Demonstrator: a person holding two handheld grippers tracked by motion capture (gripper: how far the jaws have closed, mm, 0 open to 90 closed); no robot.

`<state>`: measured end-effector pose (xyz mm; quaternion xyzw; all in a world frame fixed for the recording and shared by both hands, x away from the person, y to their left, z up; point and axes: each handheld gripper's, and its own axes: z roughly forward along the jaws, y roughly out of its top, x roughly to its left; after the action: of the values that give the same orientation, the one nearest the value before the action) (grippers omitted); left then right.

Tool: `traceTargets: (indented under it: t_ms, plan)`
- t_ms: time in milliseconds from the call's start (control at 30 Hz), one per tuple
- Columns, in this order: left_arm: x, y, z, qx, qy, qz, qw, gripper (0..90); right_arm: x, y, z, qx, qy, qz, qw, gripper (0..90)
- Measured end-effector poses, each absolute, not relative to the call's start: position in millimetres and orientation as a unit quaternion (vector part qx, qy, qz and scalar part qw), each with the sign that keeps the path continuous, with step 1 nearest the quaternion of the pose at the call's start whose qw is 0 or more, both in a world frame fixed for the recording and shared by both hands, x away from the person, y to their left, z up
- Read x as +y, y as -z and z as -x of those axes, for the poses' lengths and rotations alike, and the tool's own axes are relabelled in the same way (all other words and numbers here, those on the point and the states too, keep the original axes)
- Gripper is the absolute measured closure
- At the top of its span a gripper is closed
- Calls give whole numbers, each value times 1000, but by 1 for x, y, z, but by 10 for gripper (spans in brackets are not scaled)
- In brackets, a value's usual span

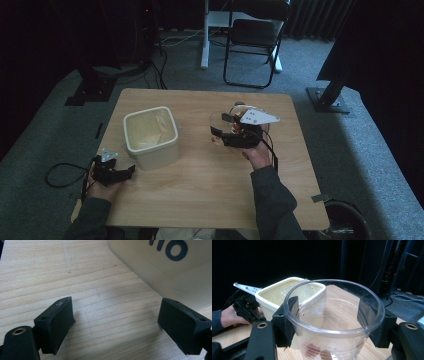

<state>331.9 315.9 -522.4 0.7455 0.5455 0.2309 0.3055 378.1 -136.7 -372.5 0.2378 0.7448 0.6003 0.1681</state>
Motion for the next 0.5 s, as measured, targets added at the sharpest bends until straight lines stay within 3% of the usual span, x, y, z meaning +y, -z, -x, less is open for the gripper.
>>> traceTargets:
  t_ms: [500]
  plan:
    - [316, 522, -332, 545, -231, -745, 306, 135, -106, 367, -392, 745, -611, -225, 146, 336]
